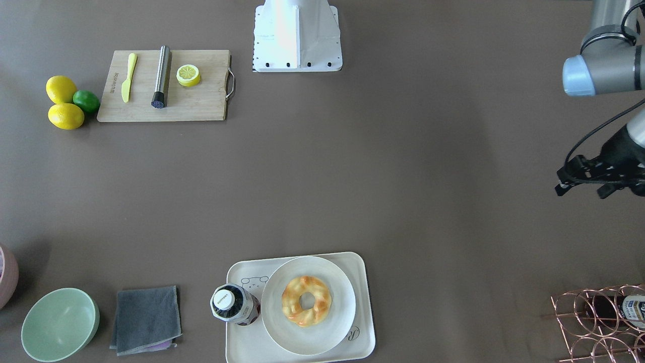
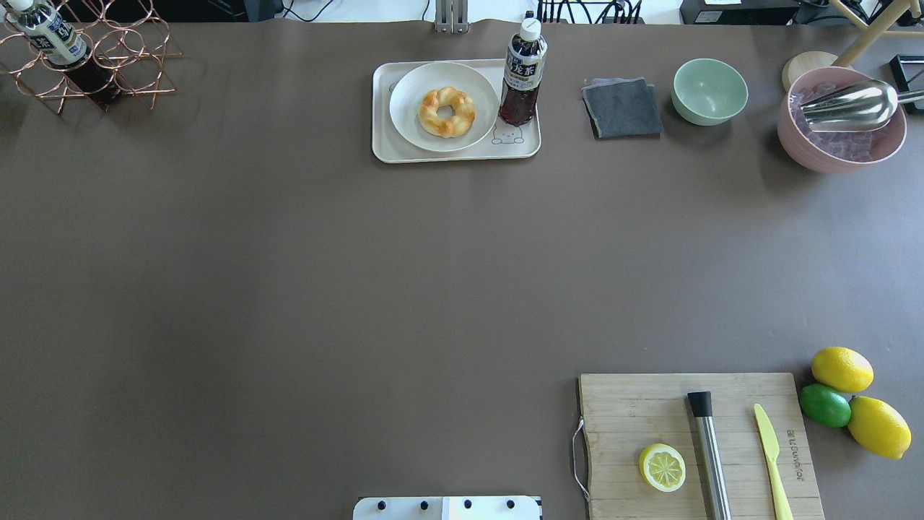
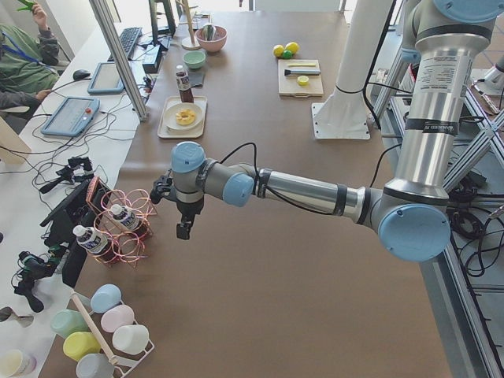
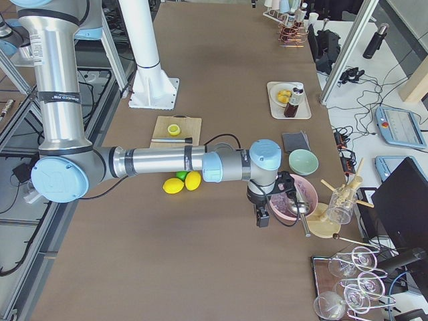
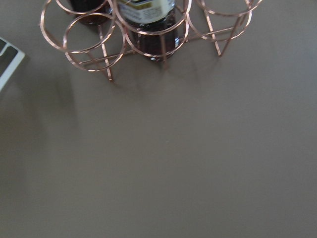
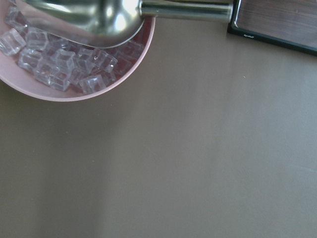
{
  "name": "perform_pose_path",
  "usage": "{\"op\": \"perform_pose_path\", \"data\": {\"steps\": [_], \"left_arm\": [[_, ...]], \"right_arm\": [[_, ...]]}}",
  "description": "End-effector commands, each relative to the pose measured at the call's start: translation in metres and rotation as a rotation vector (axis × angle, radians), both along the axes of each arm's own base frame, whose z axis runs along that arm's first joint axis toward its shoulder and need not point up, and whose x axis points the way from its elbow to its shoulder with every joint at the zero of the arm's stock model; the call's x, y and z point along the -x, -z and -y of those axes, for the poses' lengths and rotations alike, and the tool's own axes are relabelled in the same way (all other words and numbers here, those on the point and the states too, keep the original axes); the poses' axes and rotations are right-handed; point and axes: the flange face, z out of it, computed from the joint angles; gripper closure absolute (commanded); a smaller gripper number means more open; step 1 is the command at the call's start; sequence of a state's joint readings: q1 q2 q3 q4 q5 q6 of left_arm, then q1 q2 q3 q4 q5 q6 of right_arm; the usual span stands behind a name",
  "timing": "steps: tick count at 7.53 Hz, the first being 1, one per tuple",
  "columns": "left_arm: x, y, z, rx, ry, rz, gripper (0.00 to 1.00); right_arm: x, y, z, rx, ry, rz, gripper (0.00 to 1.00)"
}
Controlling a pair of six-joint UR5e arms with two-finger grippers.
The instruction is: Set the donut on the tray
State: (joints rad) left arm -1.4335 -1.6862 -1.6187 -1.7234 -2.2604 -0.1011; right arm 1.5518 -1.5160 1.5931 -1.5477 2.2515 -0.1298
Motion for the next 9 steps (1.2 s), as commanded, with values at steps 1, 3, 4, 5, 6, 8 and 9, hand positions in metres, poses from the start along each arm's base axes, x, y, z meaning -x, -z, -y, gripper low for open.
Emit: {"op": "perform_pose_path", "data": {"steps": [1,3,4,5,6,8,9], "left_arm": [[0.091,-0.056,-0.044,0.102,-0.018,-0.024,0.02],[0.089,-0.084,-0.07,0.169,-0.017,-0.062,0.02],[0.088,-0.085,-0.08,0.164,-0.018,-0.065,0.02],[0.088,-0.081,-0.082,0.164,-0.017,-0.065,0.02],[0.088,-0.084,-0.084,0.16,-0.018,-0.065,0.02],[0.087,-0.104,-0.087,0.216,-0.008,-0.066,0.02],[0.087,-0.111,-0.086,0.224,-0.01,-0.066,0.02]], "right_arm": [[-0.03,-0.046,-0.03,0.046,-0.004,-0.014,0.0],[-0.028,-0.068,-0.033,0.087,-0.004,0.001,0.0],[-0.028,-0.063,-0.03,0.073,-0.003,0.0,0.0],[-0.028,-0.066,-0.031,0.081,-0.004,-0.001,0.0],[-0.028,-0.067,-0.032,0.083,-0.004,0.001,0.0],[-0.028,-0.068,-0.032,0.085,-0.005,0.001,0.0],[-0.028,-0.069,-0.033,0.087,-0.004,0.001,0.0]]}}
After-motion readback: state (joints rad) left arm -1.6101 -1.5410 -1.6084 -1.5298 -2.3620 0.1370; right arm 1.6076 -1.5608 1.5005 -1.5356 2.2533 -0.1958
